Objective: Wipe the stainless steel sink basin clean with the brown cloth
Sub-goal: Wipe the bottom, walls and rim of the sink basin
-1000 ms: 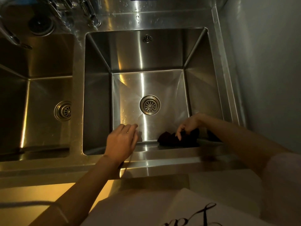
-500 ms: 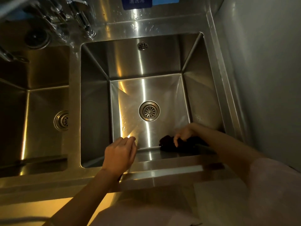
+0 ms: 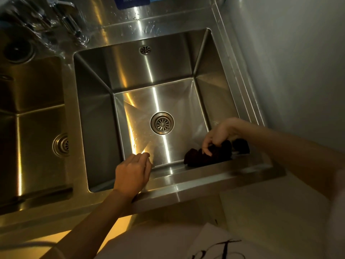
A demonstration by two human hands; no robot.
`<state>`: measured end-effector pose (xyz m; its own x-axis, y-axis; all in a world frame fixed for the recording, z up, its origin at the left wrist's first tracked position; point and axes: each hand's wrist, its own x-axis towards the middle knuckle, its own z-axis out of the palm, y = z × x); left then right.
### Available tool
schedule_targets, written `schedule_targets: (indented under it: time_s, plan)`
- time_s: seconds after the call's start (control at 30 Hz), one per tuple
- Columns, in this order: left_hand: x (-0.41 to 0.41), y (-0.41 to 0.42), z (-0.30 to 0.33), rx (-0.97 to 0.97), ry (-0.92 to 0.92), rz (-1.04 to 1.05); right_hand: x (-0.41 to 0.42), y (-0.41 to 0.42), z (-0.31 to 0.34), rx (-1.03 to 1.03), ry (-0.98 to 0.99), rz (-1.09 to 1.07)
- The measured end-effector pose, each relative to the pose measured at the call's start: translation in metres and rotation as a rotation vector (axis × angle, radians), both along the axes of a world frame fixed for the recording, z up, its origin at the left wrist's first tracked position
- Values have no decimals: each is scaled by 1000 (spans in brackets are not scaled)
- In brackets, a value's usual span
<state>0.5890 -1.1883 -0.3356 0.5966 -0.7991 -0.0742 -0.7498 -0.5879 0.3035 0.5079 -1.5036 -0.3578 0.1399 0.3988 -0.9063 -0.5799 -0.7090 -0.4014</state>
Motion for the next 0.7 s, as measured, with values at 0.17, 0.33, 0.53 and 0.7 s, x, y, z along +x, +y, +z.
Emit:
schedule_targets:
  time_s: [0.17, 0.33, 0.53, 0.7]
  plan:
    - [-1, 2, -1, -42, 1, 11, 8, 27, -63, -112, 7, 62]
    - [-2, 2, -1, -58, -5, 33, 20, 33, -89, -200, 37, 261]
    - [-1, 3, -1, -51, -17, 32, 19, 24, -74, -238, 66, 431]
    - [-2, 1, 1, -26, 11, 59, 25, 15, -35, -182, 111, 496]
